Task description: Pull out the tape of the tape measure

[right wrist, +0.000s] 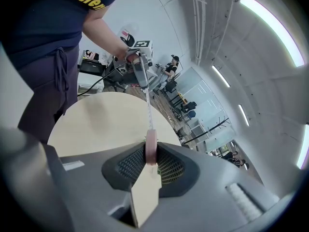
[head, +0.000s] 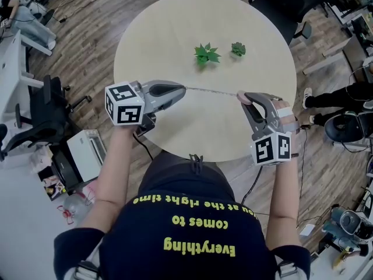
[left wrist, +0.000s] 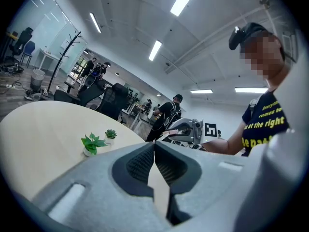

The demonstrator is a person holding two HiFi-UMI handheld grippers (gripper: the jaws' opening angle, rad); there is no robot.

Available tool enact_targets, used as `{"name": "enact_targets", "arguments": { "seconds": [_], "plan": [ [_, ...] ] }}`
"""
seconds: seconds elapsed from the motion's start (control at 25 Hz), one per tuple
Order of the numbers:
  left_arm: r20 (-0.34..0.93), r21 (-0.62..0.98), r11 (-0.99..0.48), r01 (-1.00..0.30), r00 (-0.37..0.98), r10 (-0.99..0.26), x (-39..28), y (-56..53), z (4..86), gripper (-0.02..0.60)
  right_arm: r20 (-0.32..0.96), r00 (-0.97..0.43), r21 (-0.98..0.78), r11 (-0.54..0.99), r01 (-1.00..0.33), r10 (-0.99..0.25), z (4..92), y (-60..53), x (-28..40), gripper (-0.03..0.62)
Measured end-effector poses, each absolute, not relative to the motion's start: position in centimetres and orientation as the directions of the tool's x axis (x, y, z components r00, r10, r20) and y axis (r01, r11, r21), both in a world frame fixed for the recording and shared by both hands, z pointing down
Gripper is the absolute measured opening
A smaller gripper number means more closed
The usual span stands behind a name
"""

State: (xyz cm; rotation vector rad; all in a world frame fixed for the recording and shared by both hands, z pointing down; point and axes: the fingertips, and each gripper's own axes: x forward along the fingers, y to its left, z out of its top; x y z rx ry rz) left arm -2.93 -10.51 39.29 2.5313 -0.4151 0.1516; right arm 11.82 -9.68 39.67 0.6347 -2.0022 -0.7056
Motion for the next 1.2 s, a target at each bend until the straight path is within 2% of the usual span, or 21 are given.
{"name": "enact_targets", "arguments": {
  "seconds": [1.2],
  "plan": [
    [0.254, 0.532, -0.689, -0.492, 0.869, -0.425, -8.8, -13.3, 41.3, 0.008, 0.614, -0.392, 0.681, 0.711, -0.176, -0.685, 42.1, -10.1, 15.1, 0.083]
  ]
}}
